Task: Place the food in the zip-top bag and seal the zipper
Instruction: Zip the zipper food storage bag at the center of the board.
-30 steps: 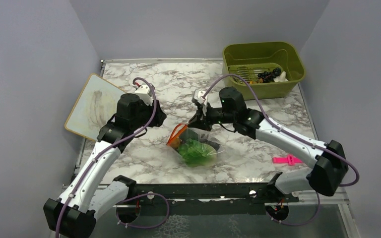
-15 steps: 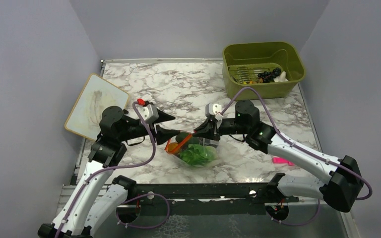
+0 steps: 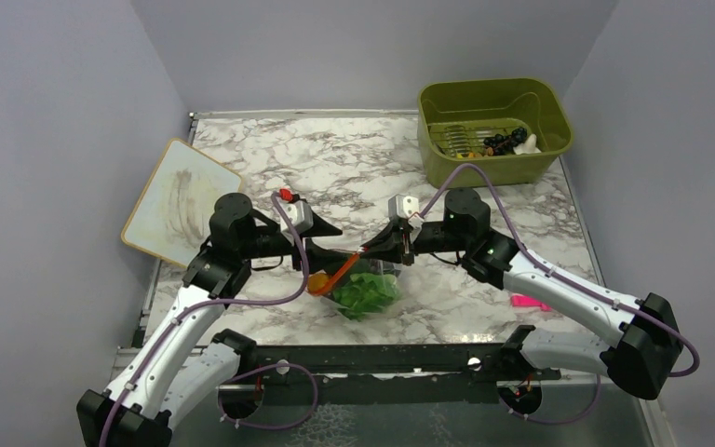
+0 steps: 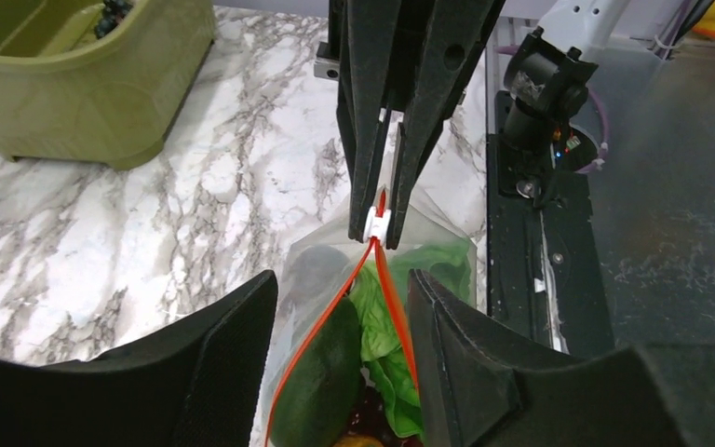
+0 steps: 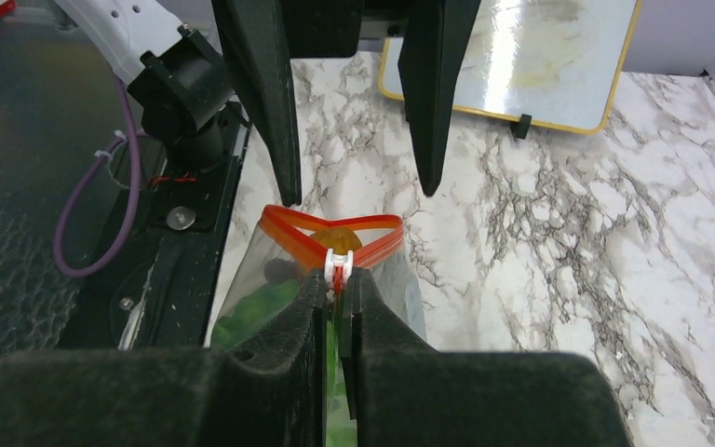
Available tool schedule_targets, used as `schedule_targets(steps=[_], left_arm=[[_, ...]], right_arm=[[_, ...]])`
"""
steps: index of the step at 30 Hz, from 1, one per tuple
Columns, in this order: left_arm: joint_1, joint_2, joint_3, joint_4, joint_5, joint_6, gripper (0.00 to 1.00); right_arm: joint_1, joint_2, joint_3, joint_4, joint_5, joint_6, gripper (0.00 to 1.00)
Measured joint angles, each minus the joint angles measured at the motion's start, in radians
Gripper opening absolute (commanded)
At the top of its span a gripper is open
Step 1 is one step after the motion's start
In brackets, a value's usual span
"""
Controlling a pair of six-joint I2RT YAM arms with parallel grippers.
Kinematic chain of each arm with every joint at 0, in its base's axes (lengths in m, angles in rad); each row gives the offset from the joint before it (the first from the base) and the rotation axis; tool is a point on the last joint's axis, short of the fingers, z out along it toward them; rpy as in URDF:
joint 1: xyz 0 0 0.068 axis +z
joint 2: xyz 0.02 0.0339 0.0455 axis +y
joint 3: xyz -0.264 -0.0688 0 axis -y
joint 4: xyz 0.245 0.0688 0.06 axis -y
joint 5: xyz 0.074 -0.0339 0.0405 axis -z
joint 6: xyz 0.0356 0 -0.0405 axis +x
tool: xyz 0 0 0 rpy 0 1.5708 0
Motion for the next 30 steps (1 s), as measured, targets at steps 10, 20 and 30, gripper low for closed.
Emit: schedule_targets(steps=[10, 20, 30], left_arm=[[-0.125, 0.084, -0.061, 0.018, -0.029, 0.046, 0.60], [-0.207, 0.149, -0.061, 0.047, -0.097, 0.082, 0.00], [-0.217, 0.089, -0.063, 0.037, -0.117, 0.088, 0.00]], right_arm=[[0.000, 0.000, 0.000, 0.024, -0.026, 0.007, 0.01], [0.000, 0.000, 0.000, 0.020, -0.050, 0.003, 0.02], [0.006, -0.060, 0.021, -0.109, -0.037, -0.085, 0.45]])
